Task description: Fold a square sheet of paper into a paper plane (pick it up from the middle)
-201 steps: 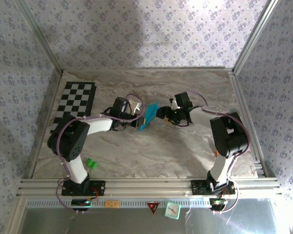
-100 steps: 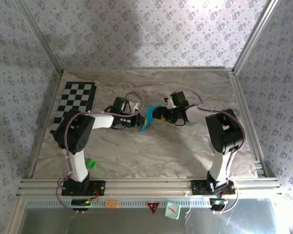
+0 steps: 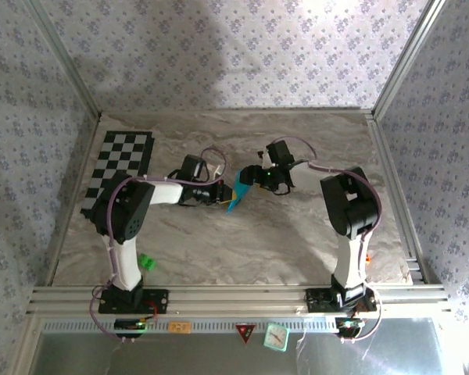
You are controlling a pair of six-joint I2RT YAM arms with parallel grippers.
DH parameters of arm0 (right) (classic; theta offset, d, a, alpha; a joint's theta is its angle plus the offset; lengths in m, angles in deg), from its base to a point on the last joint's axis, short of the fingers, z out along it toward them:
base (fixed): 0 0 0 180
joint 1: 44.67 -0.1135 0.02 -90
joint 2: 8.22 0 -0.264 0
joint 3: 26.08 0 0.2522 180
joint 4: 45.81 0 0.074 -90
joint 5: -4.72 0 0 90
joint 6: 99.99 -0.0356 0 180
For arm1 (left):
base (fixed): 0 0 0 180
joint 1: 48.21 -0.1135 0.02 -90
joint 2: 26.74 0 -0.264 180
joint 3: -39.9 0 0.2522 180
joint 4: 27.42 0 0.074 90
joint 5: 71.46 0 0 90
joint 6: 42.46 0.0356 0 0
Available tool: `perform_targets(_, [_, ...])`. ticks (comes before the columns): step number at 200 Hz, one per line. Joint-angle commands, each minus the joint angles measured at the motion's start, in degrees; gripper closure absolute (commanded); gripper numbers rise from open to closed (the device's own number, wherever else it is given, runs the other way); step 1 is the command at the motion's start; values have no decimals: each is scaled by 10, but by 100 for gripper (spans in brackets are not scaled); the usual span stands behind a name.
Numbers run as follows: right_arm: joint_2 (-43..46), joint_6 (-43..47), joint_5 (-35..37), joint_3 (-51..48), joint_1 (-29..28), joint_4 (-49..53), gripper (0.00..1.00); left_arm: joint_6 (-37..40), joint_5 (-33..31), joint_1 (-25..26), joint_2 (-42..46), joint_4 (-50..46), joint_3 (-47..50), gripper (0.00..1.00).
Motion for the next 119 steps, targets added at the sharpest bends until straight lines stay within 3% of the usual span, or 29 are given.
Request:
perform_targets(1, [-20,22,43,35,-15,51,23,-6,20,-5,-12,11,-16,100])
perform_targets(40, [-50,33,104,67,-33,104,25,-10,13,-6,-16,12,-14,100])
perform_targets(119, [-90,29,131,96,-50,145,27,7,-13,-7,-8,-16,-9,76])
